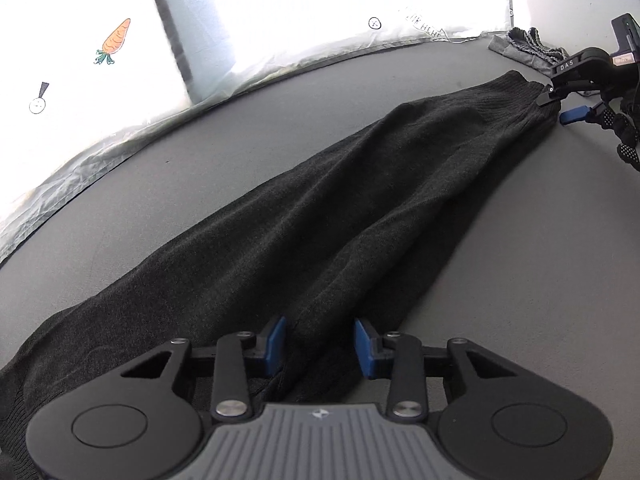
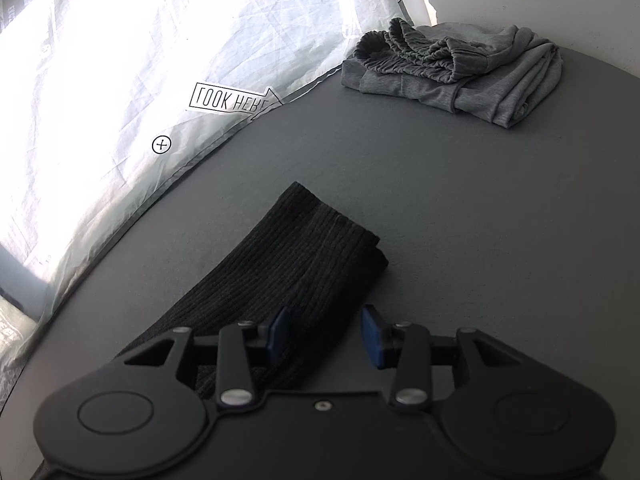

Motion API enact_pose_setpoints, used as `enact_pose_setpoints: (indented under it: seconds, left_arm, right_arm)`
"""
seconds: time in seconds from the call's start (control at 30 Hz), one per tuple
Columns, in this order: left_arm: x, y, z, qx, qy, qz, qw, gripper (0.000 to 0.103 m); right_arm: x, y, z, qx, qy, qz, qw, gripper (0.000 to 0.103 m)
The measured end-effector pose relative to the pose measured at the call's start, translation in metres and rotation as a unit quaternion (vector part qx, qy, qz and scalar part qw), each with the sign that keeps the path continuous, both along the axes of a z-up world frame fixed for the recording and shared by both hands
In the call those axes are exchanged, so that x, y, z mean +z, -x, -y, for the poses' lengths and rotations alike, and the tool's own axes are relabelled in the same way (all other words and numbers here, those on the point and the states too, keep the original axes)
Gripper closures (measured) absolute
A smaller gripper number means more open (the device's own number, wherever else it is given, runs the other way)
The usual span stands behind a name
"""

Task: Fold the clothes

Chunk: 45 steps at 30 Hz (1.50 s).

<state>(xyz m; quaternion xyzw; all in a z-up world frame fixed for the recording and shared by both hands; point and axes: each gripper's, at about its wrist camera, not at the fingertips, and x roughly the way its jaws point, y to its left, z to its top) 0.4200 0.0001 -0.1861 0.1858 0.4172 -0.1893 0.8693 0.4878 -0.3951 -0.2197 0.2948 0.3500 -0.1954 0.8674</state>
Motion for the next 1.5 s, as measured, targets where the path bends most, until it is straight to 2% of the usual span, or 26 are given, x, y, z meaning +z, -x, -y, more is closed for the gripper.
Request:
enact_pose_setpoints:
  seconds: [0.1,0.17,0.2,0.33,0.43,0.53,0.6,0.63,0.67,0.7,0.77,0.8,0.83,0.9,0.97,1.03,1.07,1.1,1.2,1.3,1.33,1.4,1.5]
  left_arm:
    - [0.003,0.007,0.003,-0.028,-0.010,0.012,0.9995,0.099]
    - [0.011,0.013,-0.001,-0.038,-0.004,0.017,0.9991,0.100]
    - [0.015,0.016,-0.003,-0.041,0.000,0.018,0.9990,0.101]
    - [0.030,0.030,-0.013,-0.046,0.017,0.016,0.9987,0.100]
    - [0.013,0.036,-0.008,-0.047,-0.005,0.004,0.9989,0.098]
    - [0.002,0.035,-0.003,-0.041,-0.019,-0.015,0.9989,0.092]
    - [0.007,0.028,-0.006,-0.026,0.008,-0.035,0.9990,0.079]
    - [0.012,0.024,-0.009,-0.017,0.031,-0.042,0.9985,0.074]
    - [0.017,0.020,-0.013,-0.004,0.054,-0.047,0.9974,0.066]
    - [0.022,0.015,-0.015,0.012,0.072,-0.049,0.9962,0.054]
    - [0.028,0.005,-0.017,0.045,0.094,-0.047,0.9935,0.038]
    - [0.030,0.000,-0.016,0.061,0.097,-0.045,0.9923,0.033]
    - [0.029,-0.005,-0.015,0.077,0.091,-0.043,0.9920,0.032]
    - [0.026,-0.014,-0.011,0.107,0.079,-0.038,0.9904,0.022]
    - [0.023,-0.023,-0.007,0.132,0.059,-0.034,0.9889,0.022]
    - [0.013,-0.031,-0.001,0.140,0.014,-0.034,0.9895,0.022]
    - [0.009,-0.034,0.002,0.141,-0.004,-0.035,0.9893,0.021]
    - [0.006,-0.035,0.003,0.142,-0.012,-0.032,0.9893,0.014]
    - [0.002,-0.037,-0.002,0.173,-0.009,-0.027,0.9845,0.000]
    - [0.001,-0.043,-0.020,0.221,0.051,-0.061,0.9721,0.000]
    - [0.000,-0.043,-0.022,0.222,0.057,-0.060,0.9715,0.000]
    - [0.001,-0.041,-0.023,0.222,0.060,-0.055,0.9716,0.000]
    - [0.001,-0.039,-0.021,0.222,0.061,-0.046,0.9720,0.000]
  right_arm:
    - [-0.002,-0.002,0.008,-0.013,-0.031,0.009,0.999,0.060]
    - [-0.004,-0.004,0.014,-0.017,-0.048,0.011,0.999,0.095]
    - [-0.004,-0.004,0.016,-0.017,-0.051,0.013,0.998,0.096]
    - [0.002,-0.001,0.018,-0.015,-0.047,0.027,0.998,0.098]
    - [-0.002,0.001,0.016,-0.013,-0.037,0.019,0.999,0.098]
    - [-0.008,0.002,0.017,-0.022,-0.042,0.015,0.999,0.093]
    - [-0.006,0.002,0.018,-0.024,-0.039,0.012,0.999,0.084]
    - [-0.004,0.002,0.019,-0.026,-0.027,0.010,0.999,0.074]
    - [-0.002,0.002,0.019,-0.027,-0.014,0.009,0.999,0.065]
    - [-0.001,0.002,0.021,-0.028,-0.007,0.009,1.000,0.064]
    - [-0.003,0.003,0.026,-0.032,-0.015,0.010,0.999,0.064]
    - [-0.004,0.003,0.028,-0.033,-0.018,0.013,0.999,0.065]
    - [-0.004,0.004,0.030,-0.034,-0.021,0.016,0.999,0.064]
    - [-0.004,0.003,0.030,-0.031,-0.018,0.018,0.999,0.062]
    - [-0.005,0.000,0.029,-0.028,-0.012,0.019,0.999,0.056]
    - [-0.005,-0.003,0.027,-0.026,-0.010,0.022,0.999,0.052]
    - [-0.006,-0.004,0.028,-0.029,-0.014,0.026,0.999,0.052]
    - [-0.007,-0.004,0.030,-0.032,-0.023,0.030,0.999,0.052]
    - [-0.010,-0.006,0.036,-0.042,-0.056,0.046,0.997,0.060]
    - [-0.010,-0.009,0.038,-0.036,-0.063,0.051,0.996,0.065]
    - [-0.010,-0.010,0.037,-0.031,-0.063,0.053,0.996,0.070]
    - [-0.010,-0.012,0.037,-0.019,-0.065,0.056,0.996,0.088]
    - [-0.003,-0.013,0.034,-0.003,-0.058,0.066,0.996,0.091]
